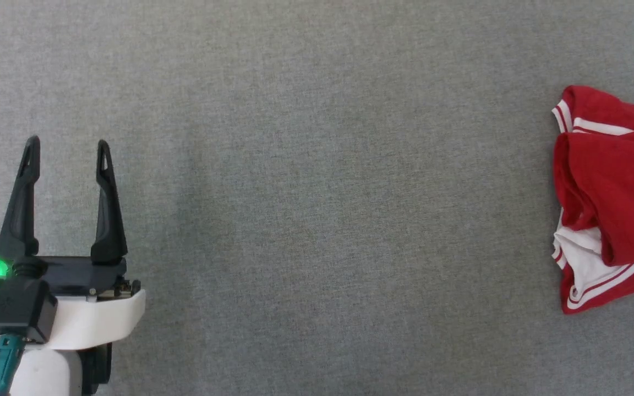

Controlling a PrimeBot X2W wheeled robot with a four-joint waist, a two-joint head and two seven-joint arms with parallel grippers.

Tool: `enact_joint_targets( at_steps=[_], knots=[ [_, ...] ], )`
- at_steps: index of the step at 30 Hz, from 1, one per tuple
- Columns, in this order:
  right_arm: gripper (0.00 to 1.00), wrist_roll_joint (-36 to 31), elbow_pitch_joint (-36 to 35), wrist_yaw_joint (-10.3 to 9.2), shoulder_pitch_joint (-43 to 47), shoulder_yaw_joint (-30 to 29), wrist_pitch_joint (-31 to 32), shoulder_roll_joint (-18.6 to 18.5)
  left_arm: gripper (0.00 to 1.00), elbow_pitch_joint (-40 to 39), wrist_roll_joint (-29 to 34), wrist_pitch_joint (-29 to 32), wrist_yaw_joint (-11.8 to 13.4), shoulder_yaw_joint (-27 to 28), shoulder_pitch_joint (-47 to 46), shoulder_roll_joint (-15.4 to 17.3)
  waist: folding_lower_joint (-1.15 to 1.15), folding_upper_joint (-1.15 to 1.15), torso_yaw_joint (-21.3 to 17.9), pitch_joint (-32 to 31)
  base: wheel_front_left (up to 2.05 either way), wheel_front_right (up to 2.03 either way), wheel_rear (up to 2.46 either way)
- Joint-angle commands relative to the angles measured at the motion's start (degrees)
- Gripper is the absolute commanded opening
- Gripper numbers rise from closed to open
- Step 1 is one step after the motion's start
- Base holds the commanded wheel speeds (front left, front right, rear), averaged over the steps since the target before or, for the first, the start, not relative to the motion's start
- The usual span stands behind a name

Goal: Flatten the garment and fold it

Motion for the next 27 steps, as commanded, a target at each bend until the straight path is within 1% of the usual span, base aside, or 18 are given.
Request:
enact_joint_targets(
  at_steps=[1, 7, 10, 13, 16, 20, 23, 26, 27],
  knots=[
    [1.00, -0.2, 0.2, -0.05, -0.7, -0.1, -0.5, 0.4, 1.00, 0.4, 0.5, -0.3, 0.3, -0.1, -0.7, 0.0, 0.00, 0.00, 0.0, -0.8, 0.00, 0.00, 0.00],
    [1.00, 1.1, -0.2, -0.05, -0.3, -1.4, -2.3, 1.9, 1.00, 0.7, -1.1, -0.3, 0.2, -0.2, -0.2, -1.4, 0.00, 0.00, 0.4, -4.0, 0.00, 0.00, 0.00],
    [1.00, 2.9, -1.6, -0.05, 0.2, -3.1, -3.7, 4.1, 1.00, 0.5, -3.7, -0.3, -0.3, 0.4, 0.1, -3.2, 0.00, 0.00, 0.9, -6.3, 0.00, 0.00, 0.00],
    [1.00, 4.6, -4.3, -0.05, 1.5, -3.7, -5.5, 6.2, 1.00, 0.3, -4.9, -0.3, -1.6, 0.9, 1.0, -4.3, 0.00, 0.00, 1.6, -9.1, 0.00, 0.00, 0.00],
    [1.00, 6.6, -8.1, -0.05, 3.4, -2.8, -7.6, 8.4, 1.00, 2.3, -5.5, -0.3, -2.8, 1.0, 2.6, -5.4, 0.00, 0.00, 2.1, -12.4, 0.00, 0.00, 0.00],
    [1.00, 9.0, -13.3, -0.05, 6.8, -0.4, -10.0, 11.2, 1.00, 5.5, -5.7, -0.3, -4.2, 0.5, 5.5, -6.0, 0.00, 0.00, 2.5, -16.7, 0.00, 0.00, 0.00],
    [1.00, 10.6, -16.5, -0.05, 9.9, 1.6, -11.1, 12.9, 1.00, 6.4, -6.6, -0.3, -4.4, 0.8, 7.3, -6.8, 0.00, 0.00, 2.8, -19.3, 0.00, 0.00, 0.00],
    [1.00, 11.5, -19.2, -0.05, 12.7, 2.9, -12.9, 14.8, 1.00, 6.8, -6.0, -0.3, -4.3, 0.7, 8.8, -6.8, 0.00, 0.00, 3.1, -21.1, 0.00, 0.00, 0.00],
    [1.00, 11.4, -20.1, -0.05, 13.6, 3.2, -13.8, 15.3, 1.00, 7.1, -6.3, -0.3, -4.9, 0.3, 9.3, -6.8, 0.00, 0.00, 3.3, -21.6, 0.00, 0.00, 0.00]
  ],
)
